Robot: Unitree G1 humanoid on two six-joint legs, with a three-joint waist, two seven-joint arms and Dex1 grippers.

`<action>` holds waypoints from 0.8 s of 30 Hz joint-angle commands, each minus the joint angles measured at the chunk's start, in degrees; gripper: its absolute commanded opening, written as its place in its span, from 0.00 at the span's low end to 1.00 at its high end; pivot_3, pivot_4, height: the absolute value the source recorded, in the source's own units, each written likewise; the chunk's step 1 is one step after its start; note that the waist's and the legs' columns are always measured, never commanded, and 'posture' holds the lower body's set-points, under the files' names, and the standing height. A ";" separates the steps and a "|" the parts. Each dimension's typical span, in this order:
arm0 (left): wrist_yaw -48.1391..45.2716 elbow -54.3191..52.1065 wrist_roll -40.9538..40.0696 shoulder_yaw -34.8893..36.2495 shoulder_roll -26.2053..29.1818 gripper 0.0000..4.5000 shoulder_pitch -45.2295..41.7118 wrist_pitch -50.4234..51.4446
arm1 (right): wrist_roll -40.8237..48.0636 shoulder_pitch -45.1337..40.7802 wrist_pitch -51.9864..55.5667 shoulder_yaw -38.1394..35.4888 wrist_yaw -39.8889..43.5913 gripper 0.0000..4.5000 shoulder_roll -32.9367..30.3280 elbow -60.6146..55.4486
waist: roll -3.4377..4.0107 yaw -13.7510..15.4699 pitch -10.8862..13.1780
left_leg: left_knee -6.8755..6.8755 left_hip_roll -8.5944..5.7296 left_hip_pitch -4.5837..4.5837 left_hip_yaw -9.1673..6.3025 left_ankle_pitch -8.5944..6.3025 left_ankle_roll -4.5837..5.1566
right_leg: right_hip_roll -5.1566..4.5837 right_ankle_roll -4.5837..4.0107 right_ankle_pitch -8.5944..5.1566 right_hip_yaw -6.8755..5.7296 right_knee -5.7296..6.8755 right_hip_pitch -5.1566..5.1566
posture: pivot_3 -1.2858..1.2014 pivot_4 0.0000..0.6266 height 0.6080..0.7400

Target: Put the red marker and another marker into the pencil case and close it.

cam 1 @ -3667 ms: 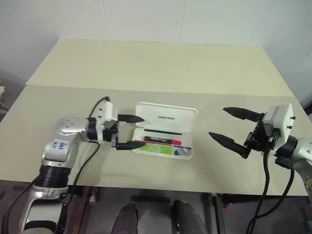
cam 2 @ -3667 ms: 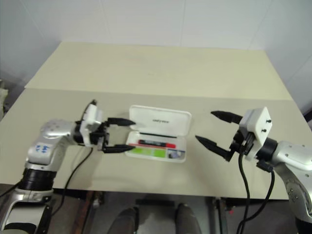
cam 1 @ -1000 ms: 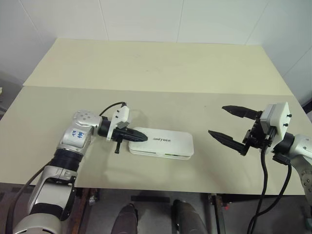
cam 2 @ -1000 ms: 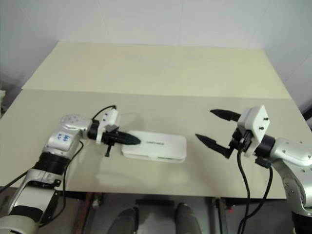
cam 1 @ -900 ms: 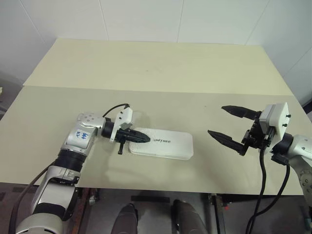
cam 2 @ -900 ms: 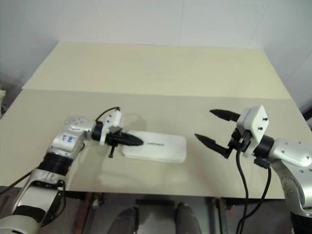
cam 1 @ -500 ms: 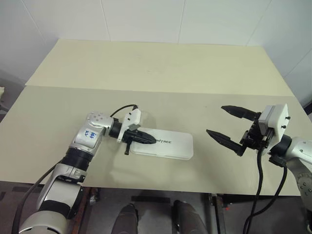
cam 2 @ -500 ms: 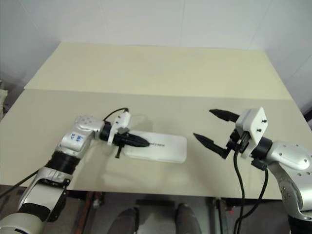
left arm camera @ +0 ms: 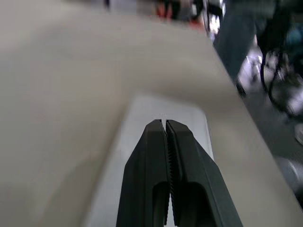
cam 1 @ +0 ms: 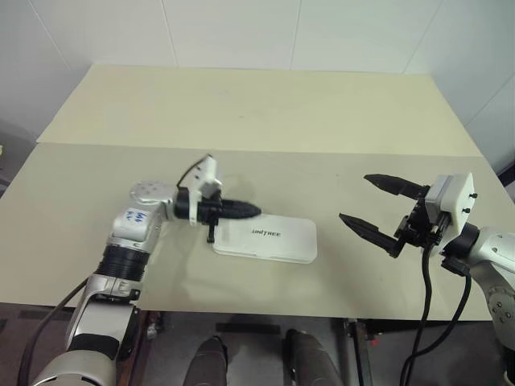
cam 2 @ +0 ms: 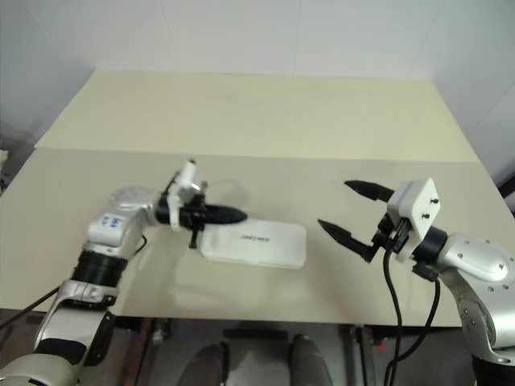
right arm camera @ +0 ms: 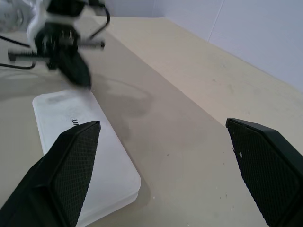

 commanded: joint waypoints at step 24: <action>6.07 -8.78 -5.70 13.46 11.52 1.00 12.60 -2.24 | -1.29 -8.83 -2.80 1.53 8.62 1.00 -2.35 10.66 | 0.00 0.00 0.01 | -0.03 0.01 -0.01 -0.01 0.00 -0.01 | -0.01 -0.14 -0.07 0.00 -0.01 -0.02 | 0.52 0.24 1.00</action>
